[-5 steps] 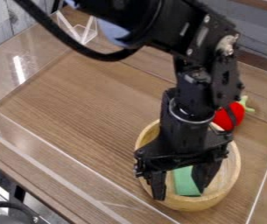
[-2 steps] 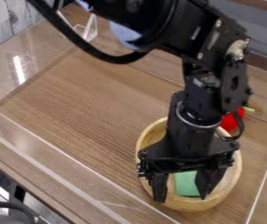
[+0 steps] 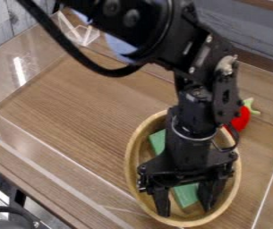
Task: Remove the green block from the brown bowl and put it on the table
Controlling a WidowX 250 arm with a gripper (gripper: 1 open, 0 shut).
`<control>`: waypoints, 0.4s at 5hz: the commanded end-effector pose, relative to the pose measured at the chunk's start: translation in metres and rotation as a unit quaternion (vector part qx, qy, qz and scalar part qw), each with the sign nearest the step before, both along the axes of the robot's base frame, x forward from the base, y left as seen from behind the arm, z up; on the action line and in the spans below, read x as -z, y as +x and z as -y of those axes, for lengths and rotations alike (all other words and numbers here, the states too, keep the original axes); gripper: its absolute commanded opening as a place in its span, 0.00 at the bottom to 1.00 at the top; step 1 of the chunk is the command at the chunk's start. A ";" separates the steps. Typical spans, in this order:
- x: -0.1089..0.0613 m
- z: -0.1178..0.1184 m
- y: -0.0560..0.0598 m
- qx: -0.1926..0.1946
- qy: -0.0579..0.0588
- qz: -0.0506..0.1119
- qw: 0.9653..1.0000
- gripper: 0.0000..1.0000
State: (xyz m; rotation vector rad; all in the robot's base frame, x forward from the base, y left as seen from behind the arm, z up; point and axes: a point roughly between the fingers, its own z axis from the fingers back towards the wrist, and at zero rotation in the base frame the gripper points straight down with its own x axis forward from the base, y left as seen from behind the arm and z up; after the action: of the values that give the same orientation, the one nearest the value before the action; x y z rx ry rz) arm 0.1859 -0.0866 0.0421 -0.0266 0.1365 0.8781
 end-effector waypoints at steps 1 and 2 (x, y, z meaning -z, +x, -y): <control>-0.001 -0.004 0.010 -0.011 -0.003 0.002 1.000 1.00; -0.006 -0.007 0.008 -0.002 -0.003 0.003 1.000 0.00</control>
State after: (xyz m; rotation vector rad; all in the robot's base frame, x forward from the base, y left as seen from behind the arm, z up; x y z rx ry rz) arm 0.1901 -0.0801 0.0406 -0.0168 0.1579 0.8819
